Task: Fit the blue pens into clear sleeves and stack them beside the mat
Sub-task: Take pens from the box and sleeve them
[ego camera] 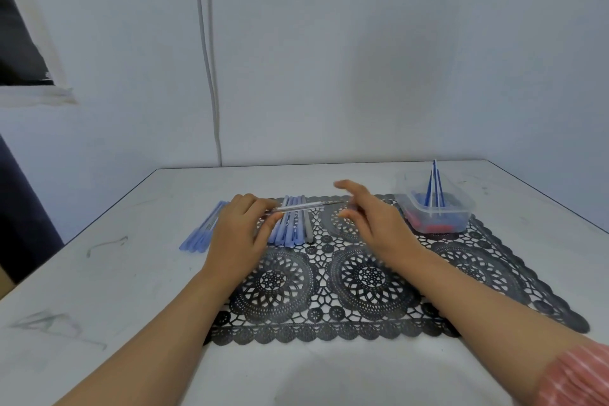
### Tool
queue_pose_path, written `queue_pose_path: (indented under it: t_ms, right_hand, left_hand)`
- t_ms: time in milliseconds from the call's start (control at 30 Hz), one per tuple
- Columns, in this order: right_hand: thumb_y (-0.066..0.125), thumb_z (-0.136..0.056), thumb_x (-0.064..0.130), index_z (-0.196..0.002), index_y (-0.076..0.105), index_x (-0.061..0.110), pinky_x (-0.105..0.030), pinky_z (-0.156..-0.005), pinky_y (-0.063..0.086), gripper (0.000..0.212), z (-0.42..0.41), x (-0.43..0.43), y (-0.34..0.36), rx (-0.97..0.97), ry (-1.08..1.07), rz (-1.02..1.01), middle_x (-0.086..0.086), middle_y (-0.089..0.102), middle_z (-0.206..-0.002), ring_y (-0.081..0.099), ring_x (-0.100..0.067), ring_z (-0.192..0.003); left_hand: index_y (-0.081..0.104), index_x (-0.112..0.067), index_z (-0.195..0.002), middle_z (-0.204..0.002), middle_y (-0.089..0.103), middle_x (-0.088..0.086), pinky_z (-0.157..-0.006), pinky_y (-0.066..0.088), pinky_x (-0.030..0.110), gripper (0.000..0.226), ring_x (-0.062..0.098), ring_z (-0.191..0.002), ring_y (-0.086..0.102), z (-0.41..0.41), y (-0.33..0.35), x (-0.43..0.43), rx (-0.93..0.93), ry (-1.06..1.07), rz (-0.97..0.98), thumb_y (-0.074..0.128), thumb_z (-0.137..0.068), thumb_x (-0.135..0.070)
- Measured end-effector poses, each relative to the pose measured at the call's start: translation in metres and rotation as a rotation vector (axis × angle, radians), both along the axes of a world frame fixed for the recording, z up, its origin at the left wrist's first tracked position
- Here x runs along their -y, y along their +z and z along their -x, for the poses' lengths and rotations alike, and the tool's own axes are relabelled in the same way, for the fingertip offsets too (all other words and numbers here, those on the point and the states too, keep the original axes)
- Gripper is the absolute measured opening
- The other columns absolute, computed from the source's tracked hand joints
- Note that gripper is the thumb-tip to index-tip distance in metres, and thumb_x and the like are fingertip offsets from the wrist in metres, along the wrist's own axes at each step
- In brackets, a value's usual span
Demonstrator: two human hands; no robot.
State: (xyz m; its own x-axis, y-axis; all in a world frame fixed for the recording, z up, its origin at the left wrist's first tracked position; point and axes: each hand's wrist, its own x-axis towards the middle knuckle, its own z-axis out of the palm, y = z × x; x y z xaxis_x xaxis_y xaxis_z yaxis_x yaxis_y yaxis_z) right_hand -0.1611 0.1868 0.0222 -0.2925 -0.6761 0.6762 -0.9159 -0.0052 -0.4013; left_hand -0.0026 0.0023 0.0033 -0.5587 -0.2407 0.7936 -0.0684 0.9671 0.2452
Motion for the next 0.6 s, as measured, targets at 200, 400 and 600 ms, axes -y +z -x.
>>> queue_pose_path:
  t_ms: [200, 400, 600]
  right_hand:
    - [0.065, -0.085, 0.018, -0.095, 0.061, 0.009, -0.018, -0.062, 0.053, 0.014, -0.001, -0.002, 0.002, 0.217, -0.118, 0.165, 0.014, 0.061, -0.075, 0.062, 0.000, -0.070]
    - [0.073, -0.077, 0.014, -0.082, 0.073, 0.009, -0.009, -0.067, 0.045, 0.008, 0.013, -0.001, 0.002, 0.191, -0.123, -0.061, 0.009, 0.063, -0.076, 0.056, -0.001, -0.067]
    - [0.061, -0.088, 0.010, -0.105, 0.071, 0.007, -0.018, -0.081, 0.040, 0.020, 0.022, 0.008, -0.007, 0.011, -0.139, -0.313, -0.008, 0.066, -0.099, 0.055, -0.013, -0.086]
  left_hand:
    - [0.066, -0.013, -0.095, -0.084, 0.057, -0.007, -0.071, 0.037, 0.024, 0.030, 0.009, -0.077, 0.049, -0.002, 0.000, 0.003, -0.035, 0.034, -0.054, 0.047, -0.091, -0.035]
    - [0.064, -0.014, -0.093, -0.083, 0.056, -0.009, -0.069, 0.043, 0.028, 0.029, 0.009, -0.075, 0.051, 0.001, -0.001, 0.002, -0.029, 0.001, -0.076, 0.046, -0.090, -0.036]
    - [0.063, -0.017, -0.093, -0.085, 0.057, -0.011, -0.068, 0.042, 0.016, 0.033, 0.002, -0.079, 0.052, 0.001, -0.002, -0.001, 0.026, -0.050, -0.144, 0.042, -0.089, -0.042]
